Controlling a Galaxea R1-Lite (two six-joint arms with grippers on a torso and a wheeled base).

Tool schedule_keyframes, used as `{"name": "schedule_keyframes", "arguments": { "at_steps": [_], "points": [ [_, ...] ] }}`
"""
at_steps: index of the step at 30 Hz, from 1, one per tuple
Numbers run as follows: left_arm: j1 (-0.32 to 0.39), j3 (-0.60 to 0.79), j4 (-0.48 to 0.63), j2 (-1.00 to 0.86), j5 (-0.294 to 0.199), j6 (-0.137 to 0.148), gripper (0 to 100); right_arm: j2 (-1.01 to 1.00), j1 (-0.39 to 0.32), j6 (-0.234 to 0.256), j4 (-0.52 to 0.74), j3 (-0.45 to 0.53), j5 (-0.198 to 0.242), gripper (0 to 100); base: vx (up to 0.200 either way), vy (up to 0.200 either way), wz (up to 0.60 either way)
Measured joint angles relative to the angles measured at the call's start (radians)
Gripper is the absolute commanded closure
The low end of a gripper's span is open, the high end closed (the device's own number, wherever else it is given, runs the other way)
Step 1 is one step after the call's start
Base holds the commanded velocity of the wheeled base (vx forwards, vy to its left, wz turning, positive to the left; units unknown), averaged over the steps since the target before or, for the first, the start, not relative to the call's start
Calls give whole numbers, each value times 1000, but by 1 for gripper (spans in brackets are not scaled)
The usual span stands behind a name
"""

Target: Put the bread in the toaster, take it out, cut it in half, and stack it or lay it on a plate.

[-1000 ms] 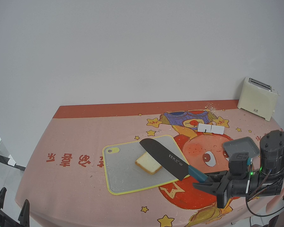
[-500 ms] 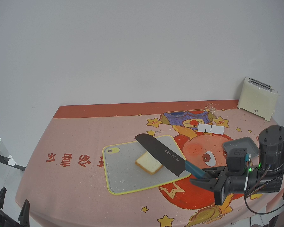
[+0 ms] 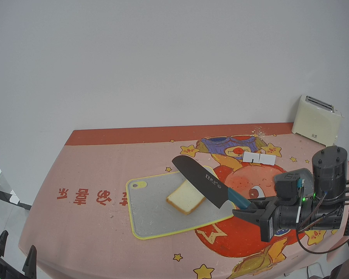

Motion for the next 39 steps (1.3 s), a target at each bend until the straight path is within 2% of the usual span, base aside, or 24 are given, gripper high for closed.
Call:
{"name": "schedule_keyframes", "arguments": {
  "at_steps": [3,7,10,12,16,22,28,29,35,37,38,39],
  "points": [
    [0,0,-3,0,-10,9,0,1,0,0,-2,3,0,100,0,0,0],
    [-3,-35,-117,-1,-27,10,0,3,0,0,-4,4,1,100,0,0,0],
    [-4,-77,-153,4,-35,6,0,4,0,0,-4,4,1,100,0,0,0],
    [-10,-148,-182,21,-63,1,0,6,1,0,-4,4,0,100,0,0,0],
    [-16,-177,-199,50,-124,-5,0,11,1,0,-4,2,-3,100,0,0,0],
    [-21,-222,-210,126,-147,-7,0,18,1,0,-3,2,-6,100,0,0,0],
    [-29,-362,-216,299,-222,-4,0,26,6,0,-7,0,-7,100,0,0,0],
    [-30,-419,-217,375,-249,-3,0,28,8,-1,-7,0,-7,100,0,0,0],
    [-33,-532,-218,587,-302,3,0,34,10,-1,-7,0,-9,100,0,0,0],
    [-35,-563,-219,670,-319,16,0,37,10,-1,-8,-1,-9,100,0,0,0],
    [-37,-573,-220,706,-328,24,100,39,10,-1,-9,-2,-10,100,0,0,0],
    [-40,-580,-219,737,-335,31,100,40,10,-1,-9,-2,-9,100,0,0,0]
  ]
}}
